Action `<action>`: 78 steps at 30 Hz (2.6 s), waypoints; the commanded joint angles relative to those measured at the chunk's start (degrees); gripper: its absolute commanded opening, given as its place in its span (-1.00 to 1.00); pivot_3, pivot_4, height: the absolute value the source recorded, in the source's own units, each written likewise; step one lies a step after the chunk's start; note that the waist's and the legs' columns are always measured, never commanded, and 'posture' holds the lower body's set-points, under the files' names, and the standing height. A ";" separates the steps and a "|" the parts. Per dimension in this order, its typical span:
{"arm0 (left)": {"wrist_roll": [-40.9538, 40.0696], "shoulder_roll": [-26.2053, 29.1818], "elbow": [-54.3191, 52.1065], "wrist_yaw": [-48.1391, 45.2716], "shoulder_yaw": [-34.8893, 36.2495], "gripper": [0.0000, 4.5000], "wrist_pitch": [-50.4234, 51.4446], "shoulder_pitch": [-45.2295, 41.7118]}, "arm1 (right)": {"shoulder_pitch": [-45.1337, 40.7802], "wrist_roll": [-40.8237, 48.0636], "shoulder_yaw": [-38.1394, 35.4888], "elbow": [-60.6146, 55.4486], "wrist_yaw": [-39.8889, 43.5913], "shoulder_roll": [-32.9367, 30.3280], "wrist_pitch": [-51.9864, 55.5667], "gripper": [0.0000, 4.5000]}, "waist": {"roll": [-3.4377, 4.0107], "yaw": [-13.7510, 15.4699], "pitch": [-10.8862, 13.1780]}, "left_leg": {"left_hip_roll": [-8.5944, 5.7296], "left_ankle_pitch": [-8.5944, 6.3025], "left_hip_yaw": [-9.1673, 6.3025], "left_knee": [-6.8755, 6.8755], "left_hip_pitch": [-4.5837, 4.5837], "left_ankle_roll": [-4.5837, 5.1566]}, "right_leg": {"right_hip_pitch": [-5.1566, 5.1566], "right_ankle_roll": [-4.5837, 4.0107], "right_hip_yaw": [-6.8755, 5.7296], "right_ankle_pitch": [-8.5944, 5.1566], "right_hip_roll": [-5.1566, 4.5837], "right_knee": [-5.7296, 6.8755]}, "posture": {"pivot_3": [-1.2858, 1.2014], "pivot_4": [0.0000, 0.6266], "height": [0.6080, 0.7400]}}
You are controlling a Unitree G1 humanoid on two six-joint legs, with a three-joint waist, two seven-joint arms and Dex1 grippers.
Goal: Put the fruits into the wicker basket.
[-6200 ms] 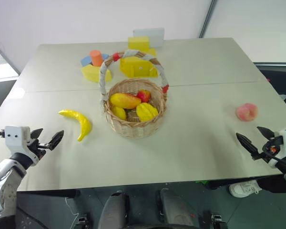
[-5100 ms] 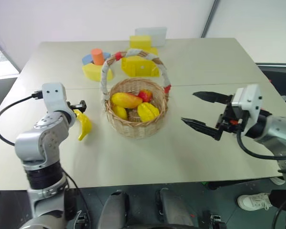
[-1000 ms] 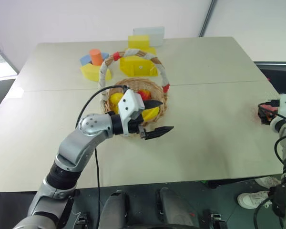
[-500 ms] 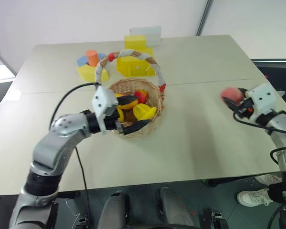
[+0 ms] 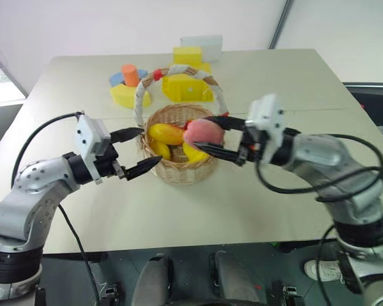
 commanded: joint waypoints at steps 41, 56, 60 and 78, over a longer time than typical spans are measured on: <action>-0.28 -3.47 -0.84 3.19 -1.31 1.00 -2.01 1.16 | 2.81 -4.24 -12.15 18.09 -8.31 17.01 -5.69 -0.96 | -0.03 -0.20 -0.03 | 0.01 0.06 0.18 -0.06 -0.26 -0.11 | -0.52 -0.08 0.10 0.07 0.02 0.26 | 0.03 -0.52 1.00; 0.71 -4.47 3.07 0.85 -4.76 1.00 -3.76 -2.49 | 6.41 -14.53 -32.50 27.44 -21.20 -1.19 -9.98 -0.96 | -0.03 -0.29 -0.02 | -0.10 0.05 0.22 -0.06 -0.26 -0.09 | -0.50 -0.08 0.13 0.07 0.01 0.22 | 0.03 -0.52 1.00; 1.18 -5.20 4.26 0.44 -6.19 1.00 -4.26 -4.23 | 4.61 -15.92 -35.90 36.88 -26.29 -1.80 -11.71 -0.96 | 0.04 -0.46 -0.05 | -0.04 0.05 0.32 -0.07 -0.18 -0.09 | -0.50 -0.08 0.22 0.07 0.11 0.27 | 0.03 -0.52 1.00; 6.77 -3.49 12.98 2.95 -2.84 1.00 -8.24 1.51 | 28.95 -6.98 -45.80 16.53 -9.19 -6.66 -15.54 0.52 | 0.08 -0.31 -0.08 | 0.04 0.03 0.37 -0.08 -0.13 -0.04 | -0.42 -0.07 0.28 0.06 0.17 0.23 | 0.03 -0.52 1.00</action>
